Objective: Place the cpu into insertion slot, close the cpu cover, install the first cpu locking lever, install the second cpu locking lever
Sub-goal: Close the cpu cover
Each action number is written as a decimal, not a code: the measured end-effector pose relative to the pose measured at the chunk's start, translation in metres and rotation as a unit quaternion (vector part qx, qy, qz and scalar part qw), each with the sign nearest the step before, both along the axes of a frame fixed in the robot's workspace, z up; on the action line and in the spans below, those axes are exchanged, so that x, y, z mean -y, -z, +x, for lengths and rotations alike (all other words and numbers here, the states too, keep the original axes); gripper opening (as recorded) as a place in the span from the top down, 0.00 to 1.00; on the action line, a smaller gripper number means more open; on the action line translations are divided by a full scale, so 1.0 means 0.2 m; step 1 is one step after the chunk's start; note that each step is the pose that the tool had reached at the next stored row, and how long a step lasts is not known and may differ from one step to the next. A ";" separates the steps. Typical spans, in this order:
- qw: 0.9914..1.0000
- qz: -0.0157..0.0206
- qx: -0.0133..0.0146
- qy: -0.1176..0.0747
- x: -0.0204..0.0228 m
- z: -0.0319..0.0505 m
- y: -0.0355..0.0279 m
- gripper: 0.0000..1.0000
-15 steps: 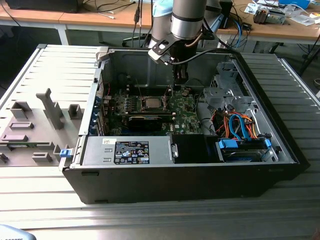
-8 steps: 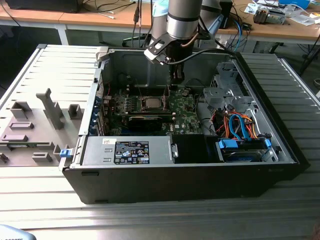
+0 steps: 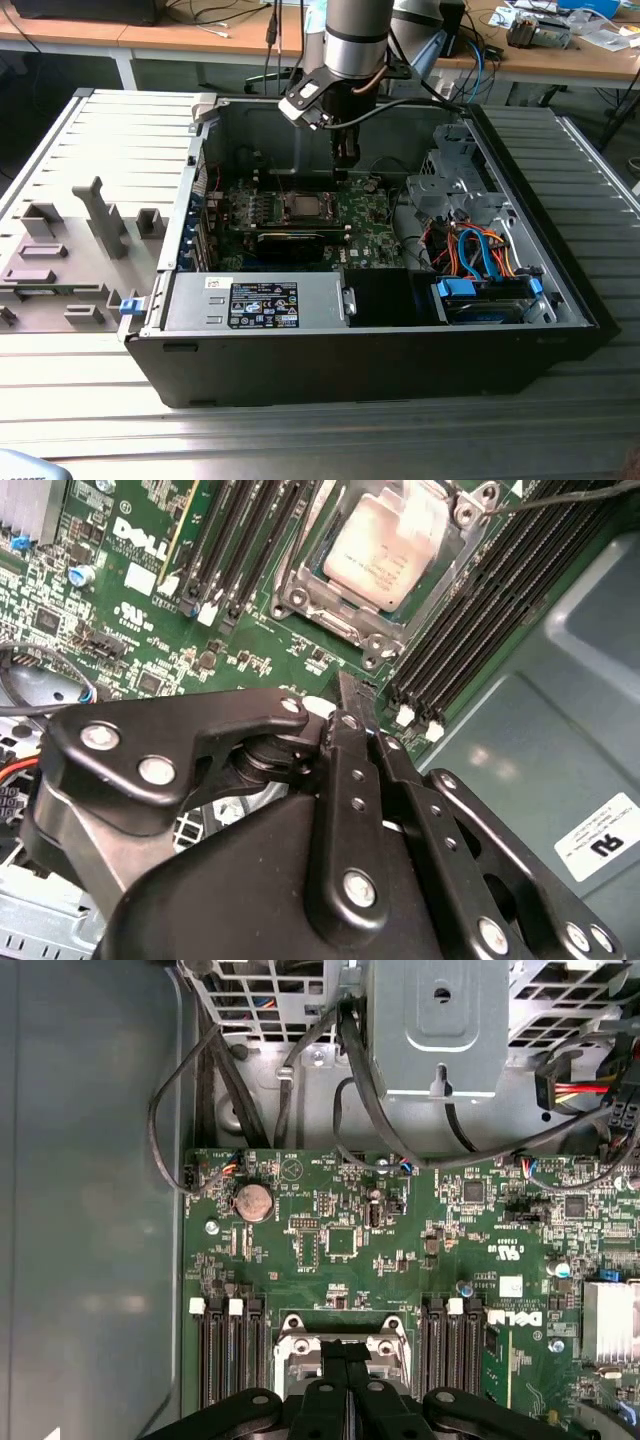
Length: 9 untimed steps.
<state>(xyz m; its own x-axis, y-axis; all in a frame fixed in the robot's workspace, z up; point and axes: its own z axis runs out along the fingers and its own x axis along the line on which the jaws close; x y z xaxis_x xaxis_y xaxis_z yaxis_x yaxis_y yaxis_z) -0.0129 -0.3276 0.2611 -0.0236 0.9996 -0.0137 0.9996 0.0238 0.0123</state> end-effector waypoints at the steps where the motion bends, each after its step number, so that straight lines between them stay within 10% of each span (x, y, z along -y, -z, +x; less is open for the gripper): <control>1: 1.000 0.000 0.000 0.000 0.000 -0.005 0.000 0.89; 9: 1.000 0.000 0.000 0.000 0.000 -0.048 0.001 0.89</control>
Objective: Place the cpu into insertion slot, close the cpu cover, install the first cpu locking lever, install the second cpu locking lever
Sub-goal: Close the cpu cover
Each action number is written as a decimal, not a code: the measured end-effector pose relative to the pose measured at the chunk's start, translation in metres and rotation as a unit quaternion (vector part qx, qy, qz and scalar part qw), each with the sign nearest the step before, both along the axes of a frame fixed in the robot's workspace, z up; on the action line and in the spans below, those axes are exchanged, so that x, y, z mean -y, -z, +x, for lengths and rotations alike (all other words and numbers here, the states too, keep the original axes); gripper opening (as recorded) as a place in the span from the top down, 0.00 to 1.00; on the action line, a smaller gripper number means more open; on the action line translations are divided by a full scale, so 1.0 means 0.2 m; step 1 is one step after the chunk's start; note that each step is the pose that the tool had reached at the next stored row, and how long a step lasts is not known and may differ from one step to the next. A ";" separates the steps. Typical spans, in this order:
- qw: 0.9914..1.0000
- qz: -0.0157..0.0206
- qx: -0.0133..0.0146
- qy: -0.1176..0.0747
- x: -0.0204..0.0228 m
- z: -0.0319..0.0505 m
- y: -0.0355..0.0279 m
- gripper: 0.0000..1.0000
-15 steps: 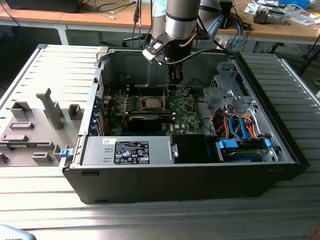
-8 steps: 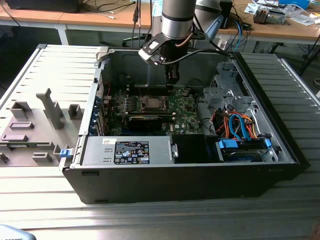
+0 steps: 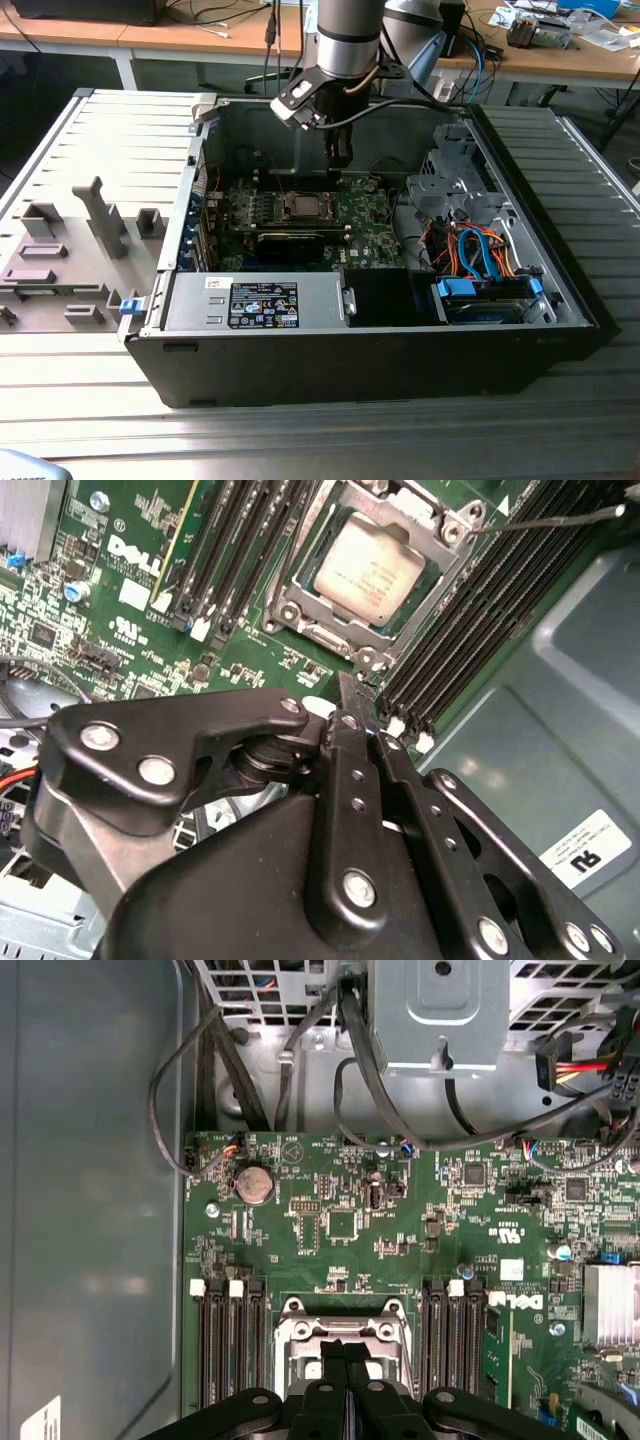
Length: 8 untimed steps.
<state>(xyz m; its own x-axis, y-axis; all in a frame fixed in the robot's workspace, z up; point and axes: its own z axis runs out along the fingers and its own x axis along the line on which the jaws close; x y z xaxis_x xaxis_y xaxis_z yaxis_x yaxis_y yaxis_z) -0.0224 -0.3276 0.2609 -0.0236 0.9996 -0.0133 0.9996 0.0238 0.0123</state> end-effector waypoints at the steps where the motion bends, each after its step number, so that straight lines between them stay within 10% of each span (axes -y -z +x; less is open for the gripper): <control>1: 1.000 0.000 0.000 0.000 0.000 -0.005 0.000 0.89; 8: 1.000 0.000 0.000 0.000 0.000 -0.060 0.000 0.89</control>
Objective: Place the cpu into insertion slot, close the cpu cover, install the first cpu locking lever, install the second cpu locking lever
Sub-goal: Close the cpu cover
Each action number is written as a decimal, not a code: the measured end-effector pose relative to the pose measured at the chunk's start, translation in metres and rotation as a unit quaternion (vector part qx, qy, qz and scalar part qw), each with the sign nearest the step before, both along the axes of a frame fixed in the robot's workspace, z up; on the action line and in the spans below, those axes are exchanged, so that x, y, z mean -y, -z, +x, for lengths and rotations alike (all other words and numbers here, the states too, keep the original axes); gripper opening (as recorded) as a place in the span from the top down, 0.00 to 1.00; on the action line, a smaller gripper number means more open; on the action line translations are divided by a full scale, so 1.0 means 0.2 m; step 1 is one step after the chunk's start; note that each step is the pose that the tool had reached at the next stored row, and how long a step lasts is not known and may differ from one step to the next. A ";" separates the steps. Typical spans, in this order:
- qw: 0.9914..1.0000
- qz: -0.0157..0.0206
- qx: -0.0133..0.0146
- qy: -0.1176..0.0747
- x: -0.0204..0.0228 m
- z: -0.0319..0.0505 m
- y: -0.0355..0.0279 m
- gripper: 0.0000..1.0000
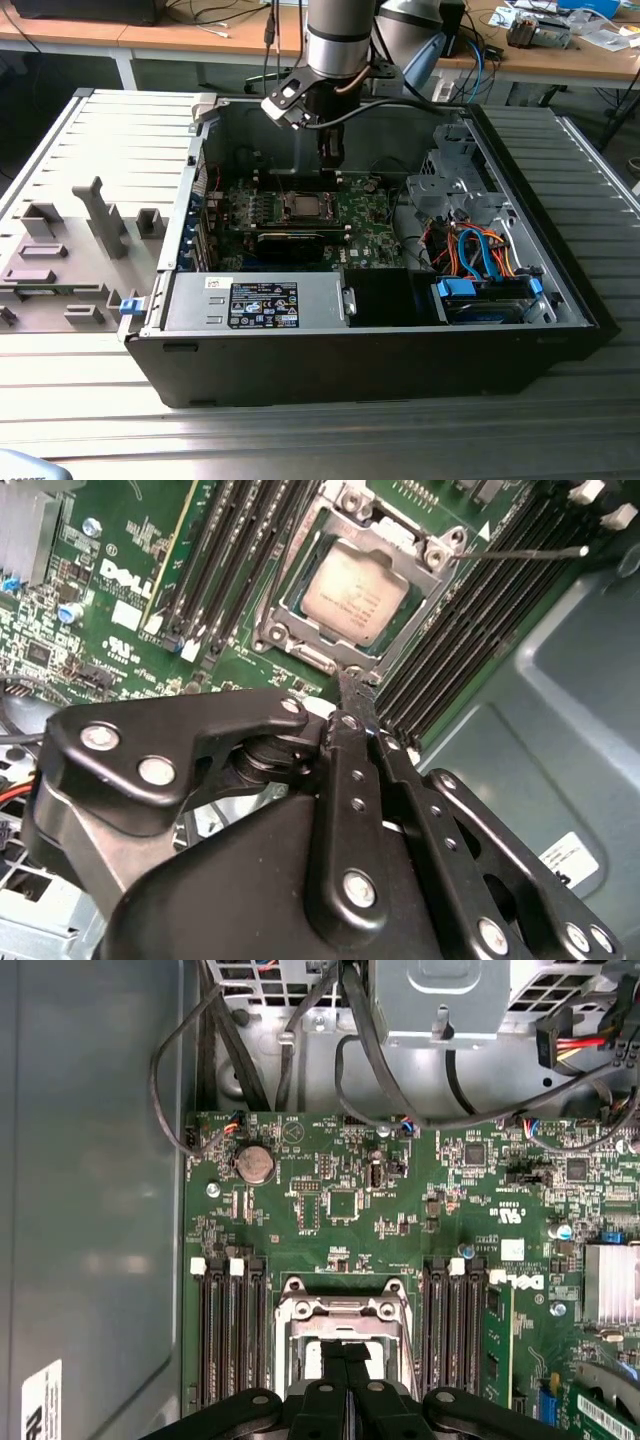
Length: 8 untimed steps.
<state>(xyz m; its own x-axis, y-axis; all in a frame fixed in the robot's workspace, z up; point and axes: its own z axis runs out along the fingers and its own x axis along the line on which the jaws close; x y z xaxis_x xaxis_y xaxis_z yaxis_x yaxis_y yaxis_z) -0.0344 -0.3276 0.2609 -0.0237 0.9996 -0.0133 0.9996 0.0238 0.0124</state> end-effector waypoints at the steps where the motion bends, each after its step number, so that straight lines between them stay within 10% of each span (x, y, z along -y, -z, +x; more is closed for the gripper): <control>1: 1.000 0.000 0.000 0.000 0.000 -0.004 0.000 0.89; 8: 1.000 0.000 0.000 0.000 0.000 -0.024 0.014 0.89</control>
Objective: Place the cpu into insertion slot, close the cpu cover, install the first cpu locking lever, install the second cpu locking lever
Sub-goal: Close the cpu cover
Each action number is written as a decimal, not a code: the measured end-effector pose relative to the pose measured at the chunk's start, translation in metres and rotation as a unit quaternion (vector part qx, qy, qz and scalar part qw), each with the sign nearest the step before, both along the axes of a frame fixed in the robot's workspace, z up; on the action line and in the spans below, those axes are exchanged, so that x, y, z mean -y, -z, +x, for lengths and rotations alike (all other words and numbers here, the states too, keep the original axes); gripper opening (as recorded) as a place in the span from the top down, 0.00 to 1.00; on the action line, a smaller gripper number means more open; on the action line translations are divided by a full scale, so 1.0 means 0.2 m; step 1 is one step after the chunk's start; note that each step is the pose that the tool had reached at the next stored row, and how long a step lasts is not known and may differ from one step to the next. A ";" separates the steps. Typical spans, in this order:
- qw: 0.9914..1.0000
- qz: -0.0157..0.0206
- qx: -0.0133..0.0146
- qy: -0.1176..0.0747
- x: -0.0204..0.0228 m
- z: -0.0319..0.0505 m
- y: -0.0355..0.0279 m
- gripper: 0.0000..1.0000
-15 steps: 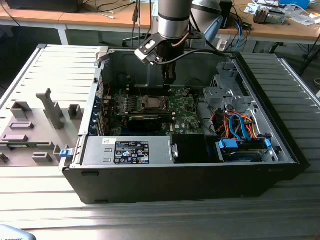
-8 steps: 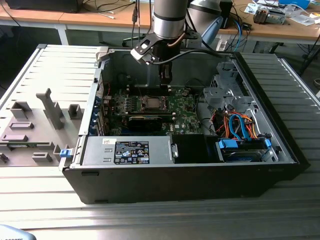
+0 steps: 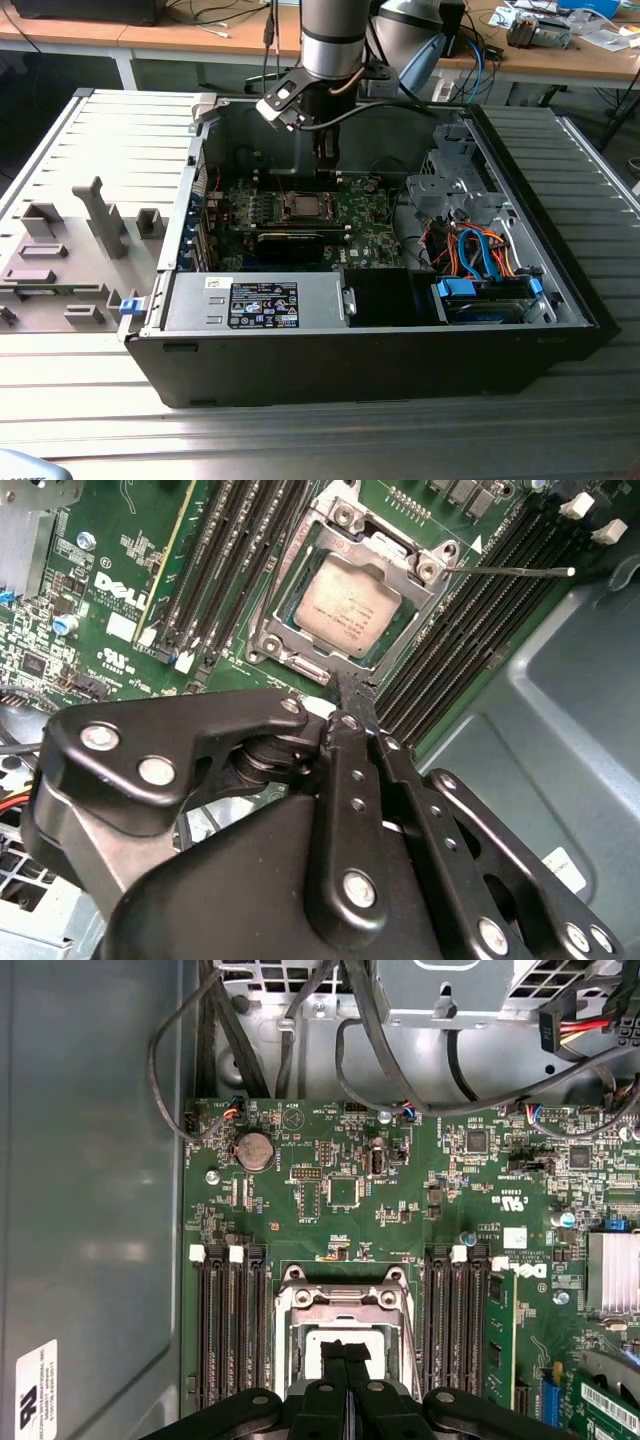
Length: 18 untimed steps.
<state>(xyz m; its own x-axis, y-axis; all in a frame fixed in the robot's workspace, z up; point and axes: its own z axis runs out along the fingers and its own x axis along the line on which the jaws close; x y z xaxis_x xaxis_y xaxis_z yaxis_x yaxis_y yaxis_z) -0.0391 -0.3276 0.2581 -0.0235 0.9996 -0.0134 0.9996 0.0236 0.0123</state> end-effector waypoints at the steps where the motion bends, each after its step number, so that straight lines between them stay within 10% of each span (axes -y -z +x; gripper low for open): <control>1: 1.000 0.000 0.000 0.000 0.000 -0.001 0.002 0.89; 18: 1.000 0.000 0.000 0.000 0.000 -0.037 0.072 0.89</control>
